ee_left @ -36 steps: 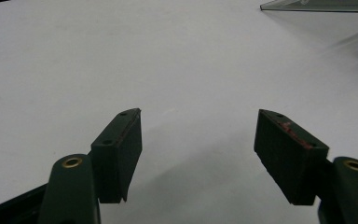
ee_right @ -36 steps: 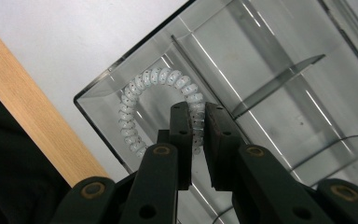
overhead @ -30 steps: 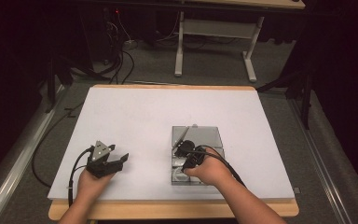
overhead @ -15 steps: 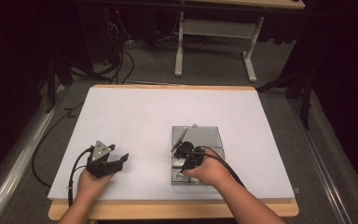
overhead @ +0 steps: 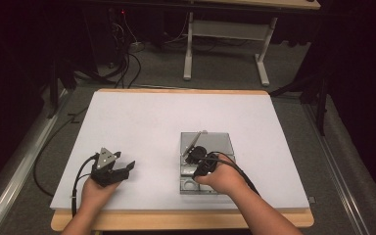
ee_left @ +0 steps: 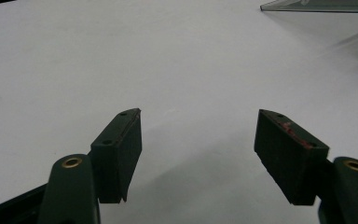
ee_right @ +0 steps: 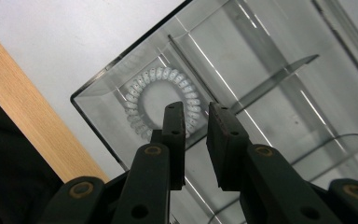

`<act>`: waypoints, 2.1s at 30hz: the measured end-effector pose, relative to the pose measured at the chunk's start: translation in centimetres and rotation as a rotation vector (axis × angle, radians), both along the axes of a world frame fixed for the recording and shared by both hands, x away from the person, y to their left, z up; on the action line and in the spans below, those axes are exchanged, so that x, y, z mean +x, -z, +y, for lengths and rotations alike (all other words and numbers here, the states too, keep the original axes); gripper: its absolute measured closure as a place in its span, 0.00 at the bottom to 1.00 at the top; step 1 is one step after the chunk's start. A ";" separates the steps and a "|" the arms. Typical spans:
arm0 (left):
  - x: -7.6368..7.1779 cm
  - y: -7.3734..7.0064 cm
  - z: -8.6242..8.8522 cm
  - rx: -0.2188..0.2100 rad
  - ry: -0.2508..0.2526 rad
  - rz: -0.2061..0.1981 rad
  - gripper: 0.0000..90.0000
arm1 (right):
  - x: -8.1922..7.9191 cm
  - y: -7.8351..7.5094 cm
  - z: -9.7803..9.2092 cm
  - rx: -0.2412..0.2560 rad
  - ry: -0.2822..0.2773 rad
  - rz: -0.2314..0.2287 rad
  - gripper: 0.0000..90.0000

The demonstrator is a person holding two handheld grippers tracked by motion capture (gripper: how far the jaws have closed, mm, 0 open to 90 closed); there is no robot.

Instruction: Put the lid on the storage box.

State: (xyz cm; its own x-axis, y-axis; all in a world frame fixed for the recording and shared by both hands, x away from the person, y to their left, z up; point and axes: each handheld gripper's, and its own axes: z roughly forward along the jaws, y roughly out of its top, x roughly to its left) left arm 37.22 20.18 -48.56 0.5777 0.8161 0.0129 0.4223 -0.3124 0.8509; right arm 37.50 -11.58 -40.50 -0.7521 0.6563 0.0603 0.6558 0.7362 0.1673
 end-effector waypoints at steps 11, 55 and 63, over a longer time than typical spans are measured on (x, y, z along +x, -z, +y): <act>0.0 0.0 -0.1 0.000 0.000 -0.001 0.36 | 0.0 -0.8 -2.0 -0.005 0.039 -0.012 0.89; 0.0 0.0 0.0 0.002 -0.001 0.001 0.36 | -0.4 -1.4 -14.1 -0.040 0.306 -0.086 0.88; 0.0 0.0 0.0 0.001 -0.001 0.000 0.36 | -0.3 -0.7 -15.9 -0.049 0.354 -0.093 0.87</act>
State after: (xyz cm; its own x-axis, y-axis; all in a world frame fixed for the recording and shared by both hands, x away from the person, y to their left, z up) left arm 37.21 20.18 -48.56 0.5766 0.8169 0.0139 0.4231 -0.3131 0.8503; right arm 37.18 -27.49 -39.79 -0.4785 0.8774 -0.0353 0.8551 0.4748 0.2082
